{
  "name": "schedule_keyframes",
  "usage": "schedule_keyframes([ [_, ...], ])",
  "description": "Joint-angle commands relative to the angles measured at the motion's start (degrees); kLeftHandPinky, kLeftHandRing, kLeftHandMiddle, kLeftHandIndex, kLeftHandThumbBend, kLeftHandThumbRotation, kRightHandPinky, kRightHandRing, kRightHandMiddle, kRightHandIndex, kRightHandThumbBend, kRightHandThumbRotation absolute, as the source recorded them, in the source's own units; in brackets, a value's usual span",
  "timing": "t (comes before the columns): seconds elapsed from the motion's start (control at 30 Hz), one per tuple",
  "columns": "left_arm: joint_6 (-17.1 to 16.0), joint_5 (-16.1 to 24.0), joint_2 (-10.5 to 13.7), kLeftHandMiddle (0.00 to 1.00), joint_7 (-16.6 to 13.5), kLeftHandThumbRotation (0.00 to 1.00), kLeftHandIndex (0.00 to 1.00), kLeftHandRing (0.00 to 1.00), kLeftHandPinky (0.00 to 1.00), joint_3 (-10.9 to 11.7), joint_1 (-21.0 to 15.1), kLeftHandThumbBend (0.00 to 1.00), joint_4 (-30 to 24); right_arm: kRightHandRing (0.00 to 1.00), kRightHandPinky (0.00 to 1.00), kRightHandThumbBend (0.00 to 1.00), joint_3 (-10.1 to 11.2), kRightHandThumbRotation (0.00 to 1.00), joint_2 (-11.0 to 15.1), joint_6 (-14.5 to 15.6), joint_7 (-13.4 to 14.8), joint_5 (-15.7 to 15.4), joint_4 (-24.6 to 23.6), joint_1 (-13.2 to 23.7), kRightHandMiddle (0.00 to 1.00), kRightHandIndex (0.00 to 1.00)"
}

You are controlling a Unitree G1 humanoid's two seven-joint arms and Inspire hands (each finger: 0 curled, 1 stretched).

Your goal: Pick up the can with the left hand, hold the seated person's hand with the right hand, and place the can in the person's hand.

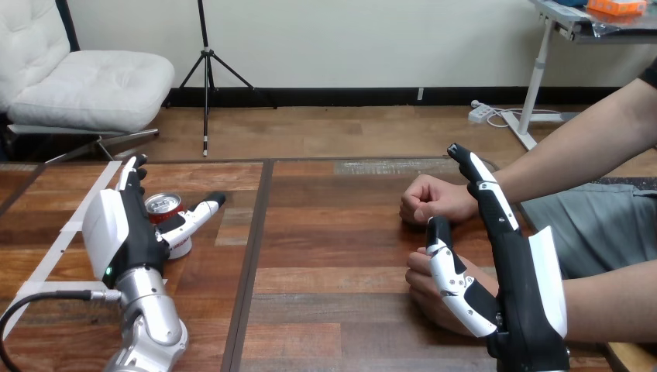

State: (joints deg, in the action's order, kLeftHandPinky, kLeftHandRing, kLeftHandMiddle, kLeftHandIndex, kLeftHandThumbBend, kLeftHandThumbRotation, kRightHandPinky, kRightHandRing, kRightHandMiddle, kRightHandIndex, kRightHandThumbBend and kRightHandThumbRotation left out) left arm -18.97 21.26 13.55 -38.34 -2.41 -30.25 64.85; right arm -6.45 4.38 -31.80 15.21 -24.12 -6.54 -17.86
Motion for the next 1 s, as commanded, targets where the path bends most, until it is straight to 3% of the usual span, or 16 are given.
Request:
schedule_keyframes([
  [0.0,0.23,1.49,0.74,0.86,-0.17,0.41,0.88,0.81,0.71,-1.83,-5.57,0.89,1.18,0.95,0.93,0.12,0.62,0.46,-0.33,-0.29,-0.3,1.19,-3.21,2.13,0.94,0.91],
  [0.97,3.14,2.31,0.7,0.9,-0.7,0.47,0.91,0.85,0.75,-4.38,-7.43,0.92,4.02,0.96,0.95,0.12,1.3,0.44,0.48,-0.72,-1.53,2.03,-3.83,1.0,0.95,0.91],
])
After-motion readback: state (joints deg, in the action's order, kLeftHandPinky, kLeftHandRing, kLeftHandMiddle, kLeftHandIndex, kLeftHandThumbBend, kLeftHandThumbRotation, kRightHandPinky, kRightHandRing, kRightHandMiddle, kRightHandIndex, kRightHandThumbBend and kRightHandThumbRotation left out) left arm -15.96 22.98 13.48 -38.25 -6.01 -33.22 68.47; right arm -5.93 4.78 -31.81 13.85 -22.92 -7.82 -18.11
